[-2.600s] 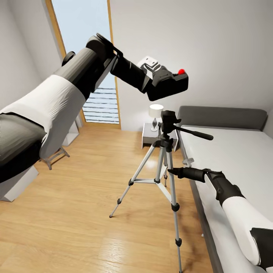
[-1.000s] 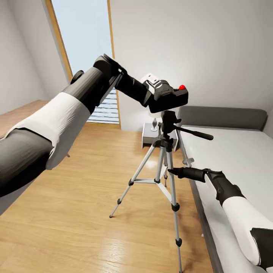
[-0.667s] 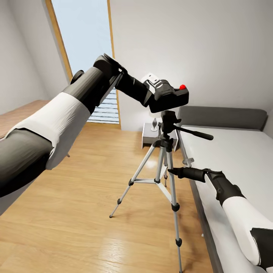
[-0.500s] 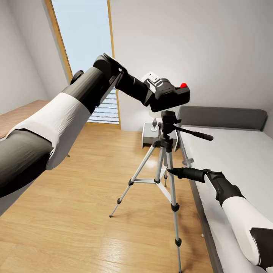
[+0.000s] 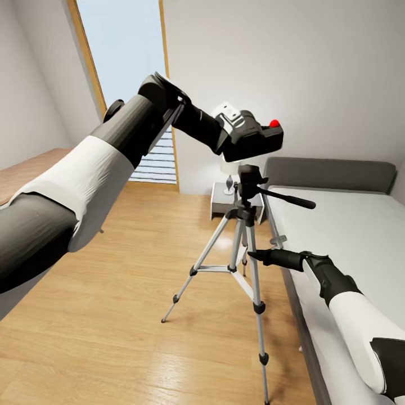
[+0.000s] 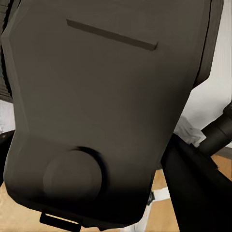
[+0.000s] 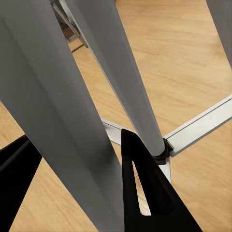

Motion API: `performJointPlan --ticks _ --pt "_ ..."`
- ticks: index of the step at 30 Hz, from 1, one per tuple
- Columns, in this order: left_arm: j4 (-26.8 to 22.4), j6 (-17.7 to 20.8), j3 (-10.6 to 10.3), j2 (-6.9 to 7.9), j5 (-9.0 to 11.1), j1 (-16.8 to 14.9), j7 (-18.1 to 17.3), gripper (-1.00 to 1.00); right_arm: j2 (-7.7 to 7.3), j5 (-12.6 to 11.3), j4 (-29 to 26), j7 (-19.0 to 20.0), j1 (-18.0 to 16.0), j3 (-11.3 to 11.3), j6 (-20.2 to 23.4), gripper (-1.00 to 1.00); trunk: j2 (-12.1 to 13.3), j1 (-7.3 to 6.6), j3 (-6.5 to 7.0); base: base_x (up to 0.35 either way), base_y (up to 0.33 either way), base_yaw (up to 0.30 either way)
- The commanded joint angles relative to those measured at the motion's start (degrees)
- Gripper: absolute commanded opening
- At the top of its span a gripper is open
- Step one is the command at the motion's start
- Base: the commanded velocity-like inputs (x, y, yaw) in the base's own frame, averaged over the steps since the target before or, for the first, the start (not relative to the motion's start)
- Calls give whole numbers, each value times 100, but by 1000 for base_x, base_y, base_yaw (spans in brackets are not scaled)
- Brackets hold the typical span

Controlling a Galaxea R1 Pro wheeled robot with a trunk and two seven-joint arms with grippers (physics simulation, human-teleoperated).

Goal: Attach the digital camera to the camera tripod in the bedroom.

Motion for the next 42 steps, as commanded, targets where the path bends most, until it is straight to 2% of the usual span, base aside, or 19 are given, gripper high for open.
performJointPlan --ticks 1,6,14,25,26,33,38,42 --pt "-5 35 5 -3 -79 -6 -5 -100 0 30 -1 33 -1 -20 78 -100 -9 3 -11 0 0 0" --pt "45 29 1 -3 -252 -6 166 -100 -21 -32 -1 34 -1 -24 91 -100 -9 3 -11 0 0 0" --pt "84 -4 -8 -3 -312 -6 437 -100 -32 -125 -1 22 -1 -23 105 -100 -9 3 -11 0 0 0" --pt "70 -32 -345 -3 -265 -6 771 -100 -26 -193 -1 27 -1 -21 113 -100 -9 3 -11 0 0 0" --pt "65 -31 -378 -3 -259 -6 771 -100 -25 320 0 32 -1 -21 126 -100 -9 3 -11 0 0 0" --pt "-5 -19 -400 -3 -232 -6 773 -100 -1 378 -22 60 8 -12 -92 -100 -9 3 -11 0 0 0" --pt "-16 -17 -402 -3 -227 -6 773 -100 23 778 -15 133 14 -11 -485 -100 -9 3 -11 0 0 0" --pt "-15 -16 -401 -3 -221 -6 773 -100 28 925 -11 413 15 -11 -600 -100 -9 3 -11 0 0 0"
